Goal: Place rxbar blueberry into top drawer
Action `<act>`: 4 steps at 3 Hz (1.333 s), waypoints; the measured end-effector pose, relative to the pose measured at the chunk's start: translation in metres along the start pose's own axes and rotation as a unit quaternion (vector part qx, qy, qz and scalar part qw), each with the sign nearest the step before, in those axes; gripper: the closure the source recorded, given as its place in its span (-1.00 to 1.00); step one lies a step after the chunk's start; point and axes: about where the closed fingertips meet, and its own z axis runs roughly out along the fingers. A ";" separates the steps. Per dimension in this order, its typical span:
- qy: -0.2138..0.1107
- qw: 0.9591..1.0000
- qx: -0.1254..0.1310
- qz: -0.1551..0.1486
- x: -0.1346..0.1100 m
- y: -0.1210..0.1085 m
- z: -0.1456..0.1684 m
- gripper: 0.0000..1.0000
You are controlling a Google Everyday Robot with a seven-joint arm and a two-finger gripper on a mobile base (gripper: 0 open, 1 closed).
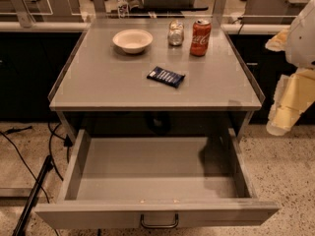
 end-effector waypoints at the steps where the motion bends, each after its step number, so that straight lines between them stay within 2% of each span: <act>1: -0.005 1.000 0.002 0.001 -0.004 -0.001 0.000 -1.00; 2: -0.023 1.000 0.007 0.004 -0.017 -0.003 0.002 -1.00; 3: -0.054 0.997 0.025 0.046 -0.039 -0.018 0.009 -1.00; 4: -0.070 0.992 0.041 0.098 -0.052 -0.034 0.018 -1.00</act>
Offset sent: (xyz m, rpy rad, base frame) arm 0.0132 0.0272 -0.0001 0.0778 -0.0260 0.0015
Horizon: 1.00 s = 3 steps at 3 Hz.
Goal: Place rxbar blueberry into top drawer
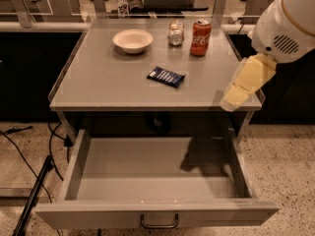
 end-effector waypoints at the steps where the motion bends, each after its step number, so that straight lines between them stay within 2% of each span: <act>1: -0.016 0.996 0.053 0.070 -0.012 -0.020 0.023 -1.00; 2: -0.027 0.995 0.060 0.080 -0.017 -0.024 0.020 -1.00; 3: -0.022 0.992 0.076 0.097 -0.014 -0.028 0.025 -1.00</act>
Offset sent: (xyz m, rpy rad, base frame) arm 0.0207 0.0053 -0.0107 0.0258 -0.0445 -0.1119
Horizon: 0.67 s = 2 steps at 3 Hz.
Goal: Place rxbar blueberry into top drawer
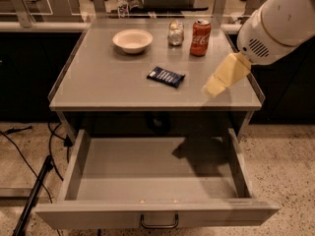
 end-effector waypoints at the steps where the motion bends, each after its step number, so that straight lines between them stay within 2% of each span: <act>1: -0.013 0.999 0.018 0.034 -0.001 -0.005 0.027 -1.00; 2: -0.049 0.997 0.031 0.056 -0.017 -0.016 0.058 -1.00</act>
Offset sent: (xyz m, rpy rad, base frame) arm 0.0884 0.0224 -0.0521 0.1727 -0.1575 -0.1287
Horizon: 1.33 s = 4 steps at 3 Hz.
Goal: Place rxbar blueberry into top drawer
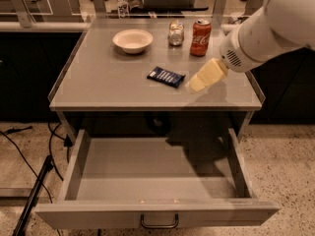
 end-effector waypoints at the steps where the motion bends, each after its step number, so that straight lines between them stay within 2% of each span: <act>1: -0.036 0.999 -0.002 0.006 -0.021 -0.004 0.028 -1.00; 2: -0.063 0.998 -0.025 0.009 -0.037 -0.007 0.056 -1.00; 4: -0.083 0.993 -0.085 0.023 -0.039 -0.005 0.090 -1.00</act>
Offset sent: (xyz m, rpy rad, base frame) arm 0.0809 0.0433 -0.0257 0.1592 -0.0752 0.0822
